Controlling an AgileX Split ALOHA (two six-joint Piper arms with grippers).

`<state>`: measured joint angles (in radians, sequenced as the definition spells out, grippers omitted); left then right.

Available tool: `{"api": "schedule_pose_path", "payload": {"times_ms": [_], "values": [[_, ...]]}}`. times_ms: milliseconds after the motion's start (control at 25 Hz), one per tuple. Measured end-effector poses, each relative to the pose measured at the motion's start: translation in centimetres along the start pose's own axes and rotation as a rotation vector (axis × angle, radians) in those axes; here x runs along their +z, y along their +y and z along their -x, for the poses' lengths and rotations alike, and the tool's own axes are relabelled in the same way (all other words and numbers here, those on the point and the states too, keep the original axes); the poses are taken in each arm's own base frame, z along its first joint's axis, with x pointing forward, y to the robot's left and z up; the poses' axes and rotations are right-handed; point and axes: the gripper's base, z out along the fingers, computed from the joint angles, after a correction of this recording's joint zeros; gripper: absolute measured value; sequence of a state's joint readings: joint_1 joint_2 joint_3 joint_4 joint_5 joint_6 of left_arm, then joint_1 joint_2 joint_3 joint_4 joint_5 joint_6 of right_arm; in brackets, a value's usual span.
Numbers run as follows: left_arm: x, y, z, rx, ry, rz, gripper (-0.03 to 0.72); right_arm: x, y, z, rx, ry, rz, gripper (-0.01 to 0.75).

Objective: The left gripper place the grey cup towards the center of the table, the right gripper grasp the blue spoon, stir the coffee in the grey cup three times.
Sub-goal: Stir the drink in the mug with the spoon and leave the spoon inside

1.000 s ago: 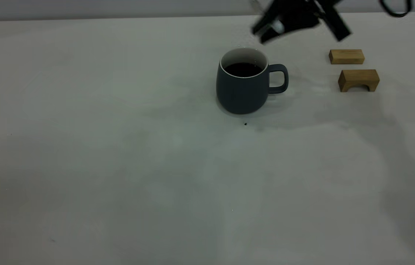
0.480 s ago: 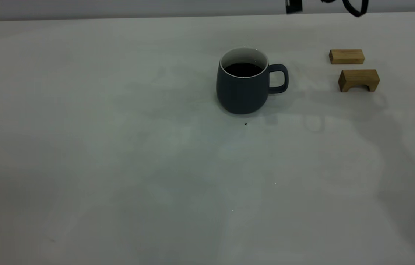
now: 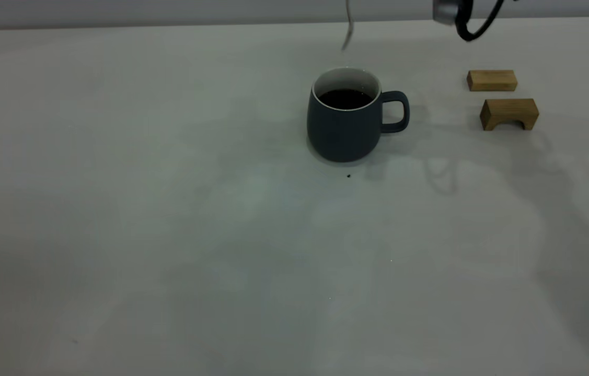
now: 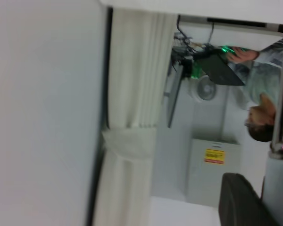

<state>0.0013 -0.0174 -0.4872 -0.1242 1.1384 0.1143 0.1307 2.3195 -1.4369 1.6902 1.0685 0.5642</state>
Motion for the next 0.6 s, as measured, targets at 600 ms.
{"api": "schedule_pose_path", "payload": {"times_ms": [600], "values": [[0.0, 0.0, 0.0, 0.0, 0.0, 0.001, 0.585, 0.5, -2.3, 9.3, 0.192, -0.004, -0.025, 0.105]]}}
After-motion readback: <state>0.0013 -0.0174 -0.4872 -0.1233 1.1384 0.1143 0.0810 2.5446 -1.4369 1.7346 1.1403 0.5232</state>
